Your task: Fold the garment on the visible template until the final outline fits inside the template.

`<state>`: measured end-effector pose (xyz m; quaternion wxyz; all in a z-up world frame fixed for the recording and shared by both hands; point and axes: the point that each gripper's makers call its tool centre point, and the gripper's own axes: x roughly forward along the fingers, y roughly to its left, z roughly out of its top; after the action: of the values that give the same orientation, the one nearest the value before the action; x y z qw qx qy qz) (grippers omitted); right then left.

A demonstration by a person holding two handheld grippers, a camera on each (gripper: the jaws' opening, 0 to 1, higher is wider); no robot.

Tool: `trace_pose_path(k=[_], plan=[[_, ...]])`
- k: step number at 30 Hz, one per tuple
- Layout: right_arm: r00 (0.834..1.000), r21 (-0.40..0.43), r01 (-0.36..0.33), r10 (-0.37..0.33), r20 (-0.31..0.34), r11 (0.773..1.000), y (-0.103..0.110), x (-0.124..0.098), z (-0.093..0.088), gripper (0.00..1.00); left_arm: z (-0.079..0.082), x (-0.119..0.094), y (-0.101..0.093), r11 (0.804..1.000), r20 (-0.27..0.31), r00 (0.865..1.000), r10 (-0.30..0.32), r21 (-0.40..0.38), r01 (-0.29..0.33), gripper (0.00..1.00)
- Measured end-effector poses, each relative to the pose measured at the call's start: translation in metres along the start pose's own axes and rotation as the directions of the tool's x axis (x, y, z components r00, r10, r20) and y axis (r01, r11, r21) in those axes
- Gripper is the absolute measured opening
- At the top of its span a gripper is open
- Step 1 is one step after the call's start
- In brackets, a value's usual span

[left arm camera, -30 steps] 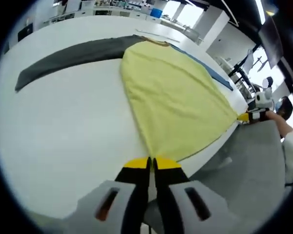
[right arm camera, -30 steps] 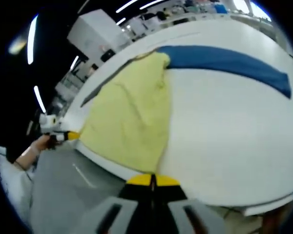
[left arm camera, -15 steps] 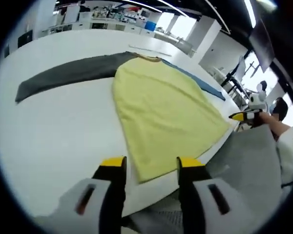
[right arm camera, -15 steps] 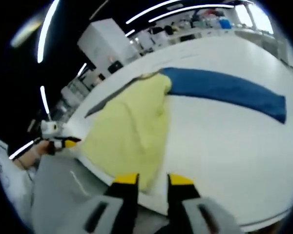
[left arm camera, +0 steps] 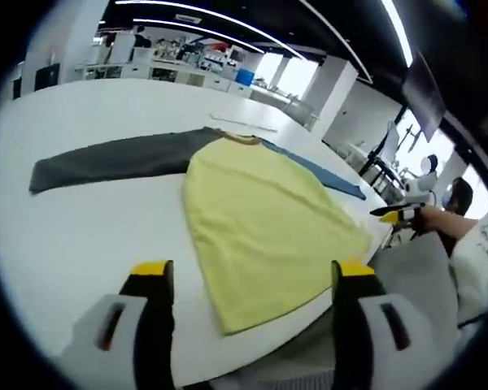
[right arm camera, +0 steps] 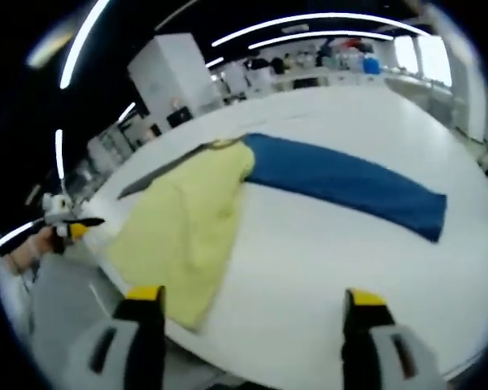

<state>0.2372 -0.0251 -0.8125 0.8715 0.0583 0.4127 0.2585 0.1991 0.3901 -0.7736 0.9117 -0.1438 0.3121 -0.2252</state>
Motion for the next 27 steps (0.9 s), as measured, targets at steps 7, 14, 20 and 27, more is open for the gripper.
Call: trace_pose_path(k=[7,14,20,27], plan=[[0.998,0.032,0.053,-0.054,0.04,0.998,-0.05,-0.007,0.026,0.85,0.015,-0.006,-0.002,0.998,0.083,0.996,0.045,0.043,-0.049,0.84],[0.99,0.096,0.112,-0.12,0.075,0.989,-0.1,-0.019,0.049,0.82,0.02,-0.01,-0.003,0.998,0.123,0.991,0.046,0.035,-0.051,0.84],[0.97,0.122,0.212,-0.224,0.094,0.97,-0.147,-0.029,0.068,0.74,0.015,-0.014,-0.002,0.998,0.134,0.989,0.065,0.016,-0.068,0.81],[0.943,0.244,0.281,-0.313,0.108,0.928,-0.192,-0.03,0.078,0.54,0.006,-0.021,0.0,0.995,0.136,0.986,0.097,-0.034,-0.093,0.8]])
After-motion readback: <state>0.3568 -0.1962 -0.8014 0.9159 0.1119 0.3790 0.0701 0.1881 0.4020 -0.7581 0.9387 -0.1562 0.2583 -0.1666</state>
